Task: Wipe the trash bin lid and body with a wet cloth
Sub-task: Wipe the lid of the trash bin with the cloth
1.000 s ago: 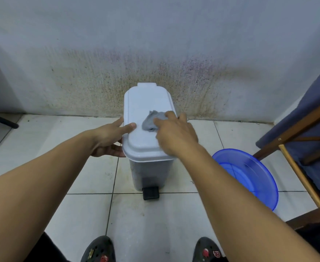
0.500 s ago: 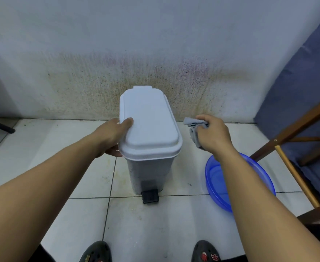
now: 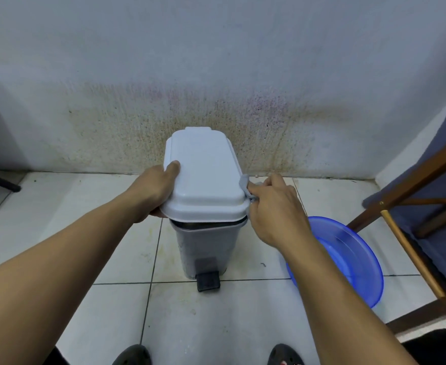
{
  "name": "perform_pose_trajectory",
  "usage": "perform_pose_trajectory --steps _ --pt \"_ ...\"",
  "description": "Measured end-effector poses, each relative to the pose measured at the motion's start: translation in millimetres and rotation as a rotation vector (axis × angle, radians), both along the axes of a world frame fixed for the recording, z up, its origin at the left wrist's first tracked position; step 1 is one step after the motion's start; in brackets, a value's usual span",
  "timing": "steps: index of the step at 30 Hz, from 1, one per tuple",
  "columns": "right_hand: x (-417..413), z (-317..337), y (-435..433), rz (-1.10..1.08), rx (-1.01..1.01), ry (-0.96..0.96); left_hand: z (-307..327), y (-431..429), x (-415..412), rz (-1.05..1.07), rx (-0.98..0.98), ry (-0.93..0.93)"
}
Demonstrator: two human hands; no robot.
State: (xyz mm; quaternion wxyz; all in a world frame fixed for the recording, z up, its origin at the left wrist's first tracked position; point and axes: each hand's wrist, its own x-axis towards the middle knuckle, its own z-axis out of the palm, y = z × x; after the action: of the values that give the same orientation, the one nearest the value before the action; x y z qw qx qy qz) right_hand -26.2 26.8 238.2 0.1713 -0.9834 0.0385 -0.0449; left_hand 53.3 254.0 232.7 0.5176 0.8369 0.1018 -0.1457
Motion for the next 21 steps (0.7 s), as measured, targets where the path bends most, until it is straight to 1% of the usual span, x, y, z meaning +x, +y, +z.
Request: perform_pose_trajectory --steps 3,6,9,12,16,21 --pt "-20.0 1.1 20.0 -0.01 -0.058 -0.041 -1.4 -5.6 -2.2 -0.022 0.025 -0.012" --pt "-21.3 -1.9 21.9 -0.107 0.02 -0.038 0.0 -9.9 -1.8 -0.023 0.021 -0.012" --pt "-8.5 -4.4 3.5 -0.154 0.049 0.037 0.8 -8.7 0.2 -0.009 0.009 0.012" --pt "-7.0 -5.6 -5.3 -0.112 0.058 0.068 1.8 -5.2 1.9 0.006 -0.001 0.033" --pt "-21.6 -8.8 1.3 -0.076 -0.066 0.068 0.5 -4.1 0.6 0.007 -0.003 0.032" --pt "-39.2 1.8 16.9 -0.062 -0.172 0.058 0.2 -7.5 -0.3 -0.005 -0.002 0.028"
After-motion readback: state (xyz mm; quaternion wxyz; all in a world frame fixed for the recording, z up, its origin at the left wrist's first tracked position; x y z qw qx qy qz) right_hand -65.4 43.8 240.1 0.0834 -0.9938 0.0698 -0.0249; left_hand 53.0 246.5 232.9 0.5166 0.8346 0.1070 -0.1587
